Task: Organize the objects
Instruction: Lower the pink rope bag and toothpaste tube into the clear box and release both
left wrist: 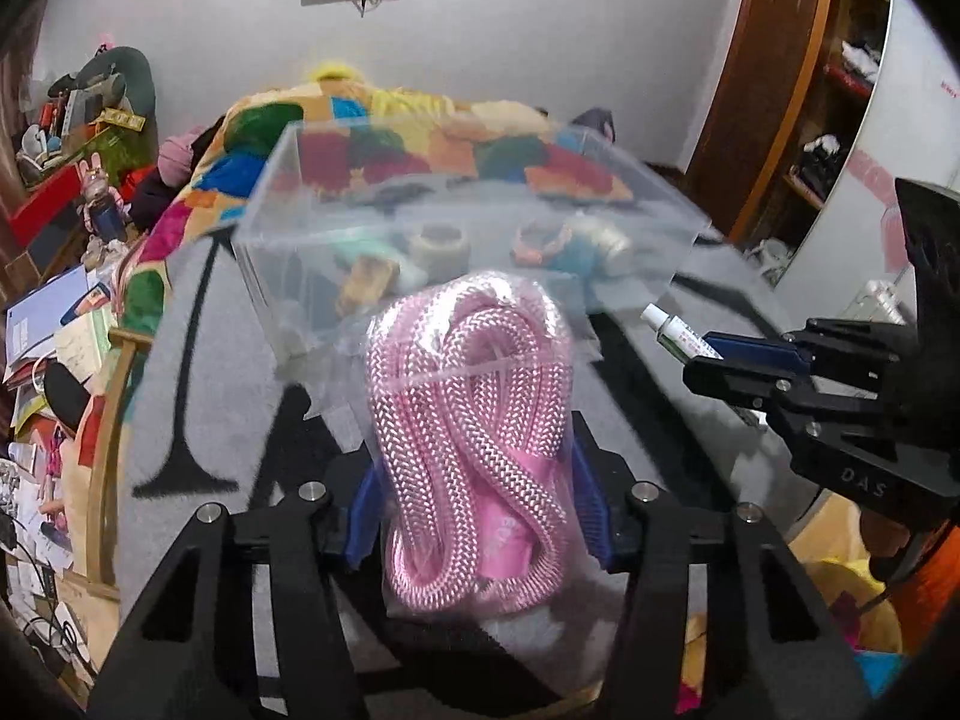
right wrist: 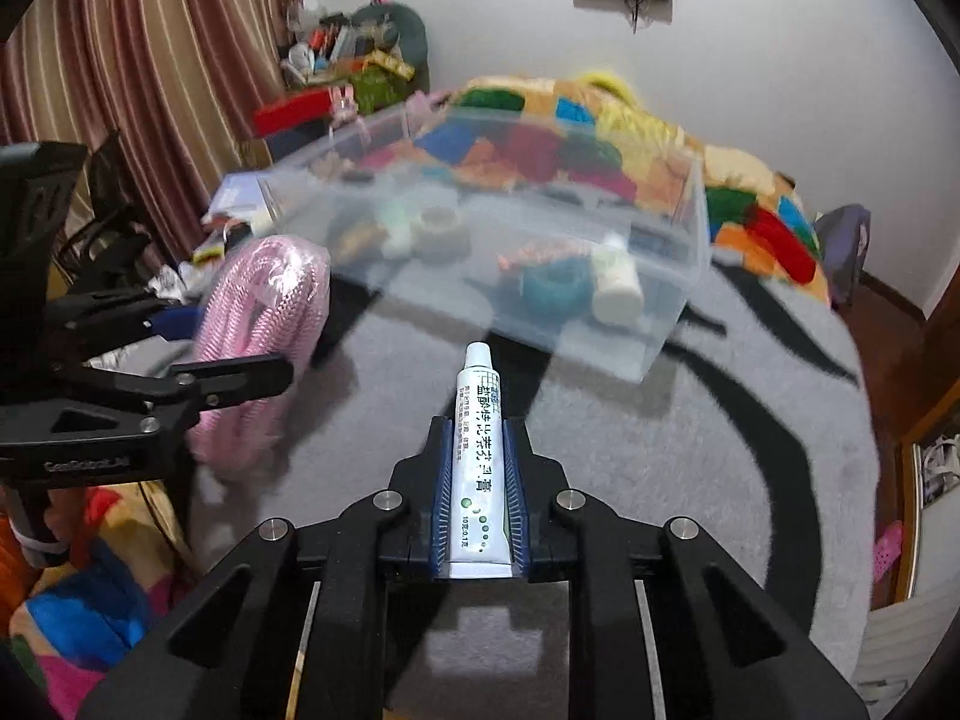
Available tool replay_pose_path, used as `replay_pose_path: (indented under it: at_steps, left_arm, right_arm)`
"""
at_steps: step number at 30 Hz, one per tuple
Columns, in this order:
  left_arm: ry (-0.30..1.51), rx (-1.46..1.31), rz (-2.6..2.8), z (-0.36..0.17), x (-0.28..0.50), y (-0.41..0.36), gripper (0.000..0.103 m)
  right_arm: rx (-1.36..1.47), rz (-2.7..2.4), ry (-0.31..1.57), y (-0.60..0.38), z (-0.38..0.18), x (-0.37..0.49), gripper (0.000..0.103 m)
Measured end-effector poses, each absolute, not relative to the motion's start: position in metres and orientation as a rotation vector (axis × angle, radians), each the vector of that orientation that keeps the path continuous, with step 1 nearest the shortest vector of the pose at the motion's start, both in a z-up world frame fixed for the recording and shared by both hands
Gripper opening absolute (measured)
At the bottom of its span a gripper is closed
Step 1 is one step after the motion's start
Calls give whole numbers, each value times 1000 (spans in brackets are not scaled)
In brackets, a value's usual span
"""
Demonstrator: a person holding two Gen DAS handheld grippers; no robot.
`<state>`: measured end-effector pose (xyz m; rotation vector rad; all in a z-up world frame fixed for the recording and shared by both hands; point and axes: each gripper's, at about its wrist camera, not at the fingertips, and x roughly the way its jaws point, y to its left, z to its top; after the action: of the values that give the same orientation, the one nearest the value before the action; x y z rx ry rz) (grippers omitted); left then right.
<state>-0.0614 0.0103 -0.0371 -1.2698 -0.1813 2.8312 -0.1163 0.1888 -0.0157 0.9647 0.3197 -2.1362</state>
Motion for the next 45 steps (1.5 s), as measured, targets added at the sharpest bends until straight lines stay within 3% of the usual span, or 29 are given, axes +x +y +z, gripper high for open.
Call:
replay_pose_path:
  at_steps: [15, 22, 36, 45]
  left_arm:
    - [-248, -1023, 2931, 31, -98, -26, 53]
    - [-279, -1015, 2942, 36, -133, -46, 53]
    - [-262, -1241, 2882, -6, -191, -50, 52]
    - [-272, -1179, 2882, 6, -170, -46, 52]
  right_arm:
    - [804, -2280, 156, 164, 52, -155, 15]
    - [889, -2316, 124, 146, 38, -196, 15]
    - [1089, -2217, 223, 99, -17, -232, 15]
    - [1029, -2209, 214, 116, 3, -215, 16]
